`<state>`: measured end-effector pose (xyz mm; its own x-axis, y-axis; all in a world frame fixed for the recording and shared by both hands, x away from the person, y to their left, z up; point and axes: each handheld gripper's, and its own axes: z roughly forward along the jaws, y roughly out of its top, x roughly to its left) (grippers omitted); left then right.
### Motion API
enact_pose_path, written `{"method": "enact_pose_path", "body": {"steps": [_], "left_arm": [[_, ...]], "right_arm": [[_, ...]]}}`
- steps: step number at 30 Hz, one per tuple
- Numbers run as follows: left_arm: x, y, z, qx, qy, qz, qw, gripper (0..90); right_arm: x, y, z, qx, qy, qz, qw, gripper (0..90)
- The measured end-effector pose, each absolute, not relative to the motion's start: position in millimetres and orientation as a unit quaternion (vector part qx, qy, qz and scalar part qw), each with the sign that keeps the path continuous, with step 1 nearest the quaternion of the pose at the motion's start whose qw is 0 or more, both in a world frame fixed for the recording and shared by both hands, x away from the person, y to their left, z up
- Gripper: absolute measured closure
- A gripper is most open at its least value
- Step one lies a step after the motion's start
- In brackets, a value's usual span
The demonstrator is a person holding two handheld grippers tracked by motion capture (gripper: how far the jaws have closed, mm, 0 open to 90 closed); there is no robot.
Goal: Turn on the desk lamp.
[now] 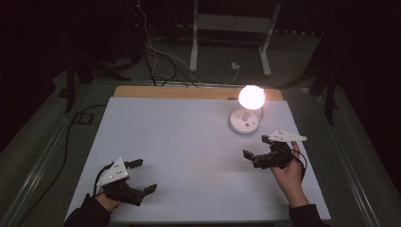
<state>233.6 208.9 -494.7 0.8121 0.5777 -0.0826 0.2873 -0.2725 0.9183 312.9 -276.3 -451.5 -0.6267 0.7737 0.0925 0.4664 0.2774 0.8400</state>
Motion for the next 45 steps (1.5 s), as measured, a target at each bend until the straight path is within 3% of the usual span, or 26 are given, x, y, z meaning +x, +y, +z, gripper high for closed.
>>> {"method": "enact_pose_path", "body": {"steps": [24, 45], "left_arm": [[233.4, 208.8, -494.5, 0.787, 0.273, 0.135, 0.536, 0.4], [233.8, 208.9, -494.9, 0.786, 0.274, 0.132, 0.538, 0.4]], "right_arm": [[259.5, -299.3, -486.7, 0.397, 0.788, 0.437, 0.173, 0.0], [237.9, -317.3, -513.2, 0.401, 0.811, 0.385, 0.183, 0.0]]}}
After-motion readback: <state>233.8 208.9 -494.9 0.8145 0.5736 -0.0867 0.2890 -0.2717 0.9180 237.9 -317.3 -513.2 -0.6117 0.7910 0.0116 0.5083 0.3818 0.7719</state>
